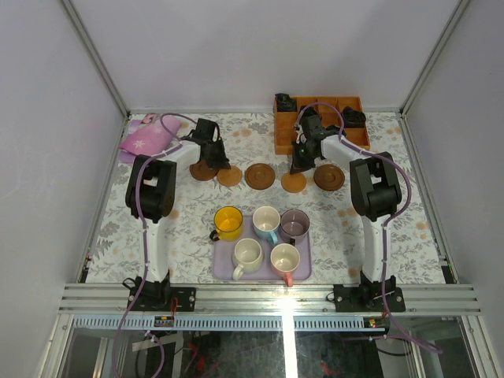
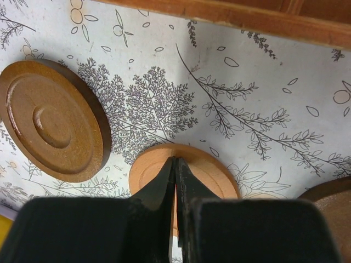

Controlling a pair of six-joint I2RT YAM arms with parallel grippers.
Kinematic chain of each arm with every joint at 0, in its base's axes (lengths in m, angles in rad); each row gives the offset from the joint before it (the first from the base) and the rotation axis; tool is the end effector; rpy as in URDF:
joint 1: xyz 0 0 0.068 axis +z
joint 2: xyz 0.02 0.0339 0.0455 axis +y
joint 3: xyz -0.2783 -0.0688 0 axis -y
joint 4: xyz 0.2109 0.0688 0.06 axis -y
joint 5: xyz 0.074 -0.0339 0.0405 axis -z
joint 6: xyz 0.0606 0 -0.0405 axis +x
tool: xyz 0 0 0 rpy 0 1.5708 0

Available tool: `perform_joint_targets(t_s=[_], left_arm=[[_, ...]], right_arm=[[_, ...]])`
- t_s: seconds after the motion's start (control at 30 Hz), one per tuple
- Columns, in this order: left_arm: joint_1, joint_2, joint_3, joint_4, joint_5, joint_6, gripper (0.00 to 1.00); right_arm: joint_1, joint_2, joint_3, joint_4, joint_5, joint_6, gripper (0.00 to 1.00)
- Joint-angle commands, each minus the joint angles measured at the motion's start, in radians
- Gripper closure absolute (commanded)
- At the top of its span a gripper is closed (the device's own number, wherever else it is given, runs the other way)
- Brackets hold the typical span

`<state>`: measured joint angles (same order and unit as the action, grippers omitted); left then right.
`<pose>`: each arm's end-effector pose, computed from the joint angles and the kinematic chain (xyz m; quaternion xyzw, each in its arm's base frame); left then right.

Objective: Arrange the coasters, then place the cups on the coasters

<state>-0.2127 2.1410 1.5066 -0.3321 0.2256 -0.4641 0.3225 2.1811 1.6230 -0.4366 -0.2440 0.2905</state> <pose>0.4382 -0.1085 0.1616 -0.0857 0.9453 -0.1995 0.2432 0.4340 0.1605 0.1694 -0.0498 0.9510 0.1963 0.2336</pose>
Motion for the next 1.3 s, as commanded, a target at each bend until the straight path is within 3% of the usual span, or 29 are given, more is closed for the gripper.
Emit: perform_joint_targets(t_s=[0.0, 0.47, 0.73, 0.97, 1.27], left_arm=[[0.003, 0.059, -0.022, 0.019, 0.017, 0.000, 1.00], [0.002, 0.087, 0.043, 0.021, 0.075, 0.005, 1.00], [0.003, -0.016, -0.003, 0.022, 0.053, 0.031, 1.00], [0.009, -0.161, -0.065, 0.043, -0.043, 0.026, 1.00], [0.089, -0.190, -0.133, 0.017, -0.214, -0.010, 1.00]], right_arm=[[-0.003, 0.043, 0.018, -0.040, 0.107, -0.028, 1.00], [-0.019, 0.070, 0.088, -0.025, 0.136, -0.030, 1.00], [-0.016, -0.074, -0.014, -0.015, 0.106, -0.037, 1.00], [0.001, -0.202, -0.072, -0.003, 0.089, -0.051, 0.99], [0.052, -0.181, -0.031, -0.010, 0.011, -0.063, 0.99]])
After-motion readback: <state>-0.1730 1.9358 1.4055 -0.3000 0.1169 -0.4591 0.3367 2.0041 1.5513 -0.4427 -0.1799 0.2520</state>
